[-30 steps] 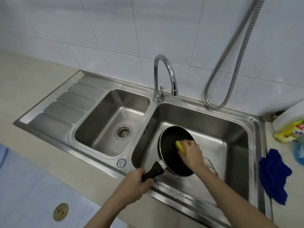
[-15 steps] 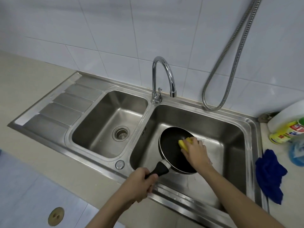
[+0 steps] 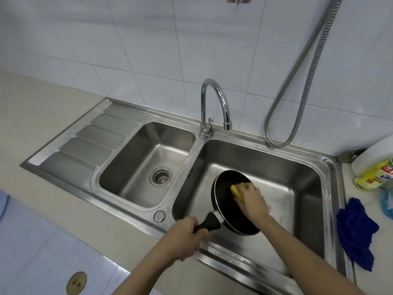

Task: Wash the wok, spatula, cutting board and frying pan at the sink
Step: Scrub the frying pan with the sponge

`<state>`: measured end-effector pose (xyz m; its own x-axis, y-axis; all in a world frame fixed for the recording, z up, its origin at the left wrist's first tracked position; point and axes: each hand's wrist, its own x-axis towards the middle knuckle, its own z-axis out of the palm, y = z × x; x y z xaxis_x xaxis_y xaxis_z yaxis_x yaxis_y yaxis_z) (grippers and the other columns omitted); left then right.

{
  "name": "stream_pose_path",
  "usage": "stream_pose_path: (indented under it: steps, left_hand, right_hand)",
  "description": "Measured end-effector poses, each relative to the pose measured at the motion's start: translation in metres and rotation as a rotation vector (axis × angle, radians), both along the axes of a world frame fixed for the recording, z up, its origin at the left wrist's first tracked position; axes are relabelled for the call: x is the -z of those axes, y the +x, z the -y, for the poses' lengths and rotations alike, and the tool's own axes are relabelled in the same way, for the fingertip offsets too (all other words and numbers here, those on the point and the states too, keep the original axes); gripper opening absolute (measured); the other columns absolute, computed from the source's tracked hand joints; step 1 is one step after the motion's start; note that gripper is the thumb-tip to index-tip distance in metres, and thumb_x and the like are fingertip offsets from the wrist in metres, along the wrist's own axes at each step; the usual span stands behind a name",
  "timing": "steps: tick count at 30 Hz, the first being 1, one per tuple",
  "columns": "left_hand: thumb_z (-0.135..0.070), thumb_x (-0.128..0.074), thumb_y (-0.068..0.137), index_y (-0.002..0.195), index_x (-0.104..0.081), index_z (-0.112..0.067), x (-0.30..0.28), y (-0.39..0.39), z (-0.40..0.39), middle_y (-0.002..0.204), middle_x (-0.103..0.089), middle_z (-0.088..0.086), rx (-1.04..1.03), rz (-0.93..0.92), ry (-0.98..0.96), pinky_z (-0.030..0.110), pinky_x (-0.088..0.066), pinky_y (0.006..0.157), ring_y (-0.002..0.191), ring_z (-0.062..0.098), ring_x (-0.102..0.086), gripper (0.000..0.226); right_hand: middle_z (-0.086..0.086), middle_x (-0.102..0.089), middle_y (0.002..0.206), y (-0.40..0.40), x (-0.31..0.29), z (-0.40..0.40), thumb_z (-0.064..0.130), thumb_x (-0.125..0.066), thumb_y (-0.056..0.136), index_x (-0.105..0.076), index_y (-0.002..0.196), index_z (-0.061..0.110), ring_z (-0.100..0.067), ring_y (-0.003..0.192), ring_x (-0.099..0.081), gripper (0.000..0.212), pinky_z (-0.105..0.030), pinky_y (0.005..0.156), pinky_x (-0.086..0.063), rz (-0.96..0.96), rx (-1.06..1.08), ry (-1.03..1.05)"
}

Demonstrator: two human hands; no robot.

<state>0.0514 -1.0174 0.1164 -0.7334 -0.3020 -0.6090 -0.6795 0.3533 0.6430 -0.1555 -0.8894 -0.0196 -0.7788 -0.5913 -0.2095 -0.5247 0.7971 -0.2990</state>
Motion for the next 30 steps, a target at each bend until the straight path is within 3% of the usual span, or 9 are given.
stream_pose_path:
  steps: [3,8,11,16,19,21,24,27,30]
  left_hand:
    - [-0.028,-0.05,0.095,0.085,-0.052,-0.015,0.0,-0.008,0.005,0.062,-0.056,-0.002,-0.029,-0.018,-0.032,0.018,-0.033,0.036,0.04,0.006,-0.044,0.017]
    - [-0.029,-0.049,0.094,0.084,-0.049,-0.019,0.002,-0.02,-0.012,0.071,-0.055,0.0,0.032,-0.015,-0.089,0.02,-0.037,0.042,0.05,0.009,-0.049,0.014]
    - [-0.029,-0.049,0.092,0.085,-0.049,-0.015,0.0,-0.012,-0.018,0.071,-0.053,0.001,0.145,-0.011,-0.124,0.021,-0.037,0.035,0.046,0.012,-0.048,0.016]
    - [-0.029,-0.052,0.093,0.082,-0.053,-0.016,-0.012,-0.006,0.002,0.063,-0.056,0.002,0.018,-0.071,-0.044,0.02,-0.033,0.034,0.04,0.008,-0.044,0.016]
    - [-0.03,-0.052,0.093,0.081,-0.052,-0.017,-0.012,-0.011,0.01,0.063,-0.057,0.001,-0.052,-0.087,-0.07,0.019,-0.033,0.035,0.041,0.009,-0.045,0.017]
    - [-0.028,-0.051,0.093,0.084,-0.052,-0.015,-0.008,-0.017,0.009,0.066,-0.057,0.002,-0.055,-0.086,-0.105,0.019,-0.034,0.036,0.043,0.009,-0.047,0.016]
    - [-0.027,-0.05,0.092,0.087,-0.052,-0.013,-0.005,-0.018,0.003,0.071,-0.057,0.003,0.019,-0.07,-0.138,0.021,-0.037,0.039,0.047,0.012,-0.049,0.016]
    - [-0.029,-0.05,0.093,0.086,-0.053,-0.014,-0.008,-0.004,-0.003,0.068,-0.056,0.003,0.091,-0.071,-0.1,0.021,-0.039,0.038,0.045,0.012,-0.048,0.017]
    - [-0.031,-0.051,0.093,0.082,-0.053,-0.018,-0.015,0.011,-0.001,0.063,-0.055,0.001,0.029,-0.093,-0.03,0.02,-0.036,0.036,0.041,0.009,-0.044,0.017]
  right_hand:
    - [-0.011,-0.045,0.133,0.006,0.005,-0.006,0.044,-0.049,0.093,-0.039,0.141,0.028,-0.031,0.115,-0.049,0.052,-0.036,0.093,-0.045,0.062,0.001,0.097]
    - [-0.004,-0.059,0.108,0.04,-0.012,0.019,0.03,-0.054,0.095,-0.061,0.125,0.024,-0.016,0.099,-0.057,0.031,-0.026,0.086,-0.042,0.365,0.109,-0.551]
    - [-0.009,-0.058,0.109,0.035,-0.023,0.042,0.029,-0.055,0.094,-0.064,0.118,0.016,-0.022,0.098,-0.057,0.028,-0.028,0.083,-0.039,0.318,0.504,-0.788]
    - [-0.019,-0.048,0.124,0.008,-0.017,0.012,0.026,-0.062,0.089,-0.057,0.126,0.016,-0.039,0.104,-0.051,0.039,-0.045,0.087,-0.045,-0.221,0.319,-0.262]
    - [-0.015,-0.055,0.119,0.01,-0.014,0.011,0.04,-0.056,0.089,-0.058,0.126,0.022,-0.036,0.103,-0.055,0.041,-0.04,0.087,-0.048,0.01,0.252,-0.154]
    - [-0.01,-0.066,0.102,0.025,-0.026,0.02,0.047,-0.051,0.089,-0.064,0.118,0.028,-0.026,0.093,-0.064,0.037,-0.035,0.08,-0.052,0.232,0.141,-0.332]
    - [-0.013,-0.064,0.093,0.042,-0.045,0.04,0.029,-0.053,0.096,-0.07,0.108,0.014,-0.014,0.082,-0.059,0.026,-0.031,0.077,-0.046,0.402,0.172,-0.681]
    - [-0.01,-0.054,0.119,0.03,-0.041,0.039,0.02,-0.059,0.092,-0.061,0.125,0.014,-0.02,0.104,-0.053,0.034,-0.027,0.093,-0.04,0.175,0.292,-0.719]
    - [-0.017,-0.053,0.12,0.003,-0.026,0.013,0.021,-0.066,0.086,-0.061,0.124,0.015,-0.035,0.097,-0.054,0.04,-0.041,0.082,-0.048,-0.328,0.131,-0.366]
